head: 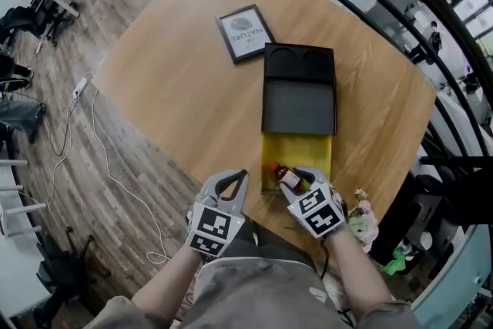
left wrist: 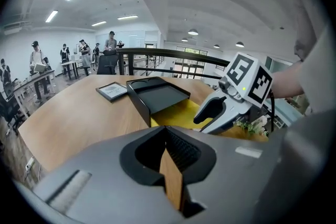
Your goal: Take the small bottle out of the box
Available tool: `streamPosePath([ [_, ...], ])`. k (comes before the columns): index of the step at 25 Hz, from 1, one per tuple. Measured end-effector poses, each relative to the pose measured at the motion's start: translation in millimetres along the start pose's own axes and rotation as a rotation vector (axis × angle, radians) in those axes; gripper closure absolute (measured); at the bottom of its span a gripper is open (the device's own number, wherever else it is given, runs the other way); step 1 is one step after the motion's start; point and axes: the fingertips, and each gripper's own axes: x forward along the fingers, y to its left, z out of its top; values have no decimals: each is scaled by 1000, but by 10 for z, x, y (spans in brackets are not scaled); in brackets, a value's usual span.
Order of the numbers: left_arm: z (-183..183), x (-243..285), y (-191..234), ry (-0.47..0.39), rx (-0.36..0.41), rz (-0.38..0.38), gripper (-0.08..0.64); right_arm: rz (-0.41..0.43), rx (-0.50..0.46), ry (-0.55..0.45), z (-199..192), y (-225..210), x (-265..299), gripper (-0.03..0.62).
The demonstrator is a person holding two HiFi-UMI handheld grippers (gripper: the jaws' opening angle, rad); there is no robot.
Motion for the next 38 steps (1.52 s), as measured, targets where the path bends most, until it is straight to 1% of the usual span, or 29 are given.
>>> streamPosePath([
  [3,-23,95,57,15,-1,-19,558,28,-44,82,-64,-7,121,436],
  [6,-84,177,107,36,7,-39,558,19,-87,148,-98,-32,224,428],
  [8,-174,228,109,53,9,-58,558,22,-98,177,-120,-46,268,423],
  [13,-294,328,187,78,8,-78,558,68,-83,227,-173,-11,390,408],
  [17,-338,363,340,99,-1,-64,558,67,-54,262,-186,-27,440,400],
  [20,-355,354,366,106,13,-69,558,70,-40,280,-200,-19,456,396],
  [23,-356,331,373,106,27,-71,558,55,-35,284,-186,-39,461,394],
  [26,-321,274,377,98,30,-71,558,41,3,256,-148,-62,471,382],
  [28,-269,228,372,84,38,-73,558,30,35,214,-92,-91,439,383],
  [31,-170,126,399,51,53,-75,558,18,98,112,102,-120,330,382],
  [34,-52,-4,414,29,62,-68,558,4,154,7,321,-100,92,382],
  [38,247,-229,426,-23,89,-47,558,-42,188,-135,644,-89,-357,382],
])
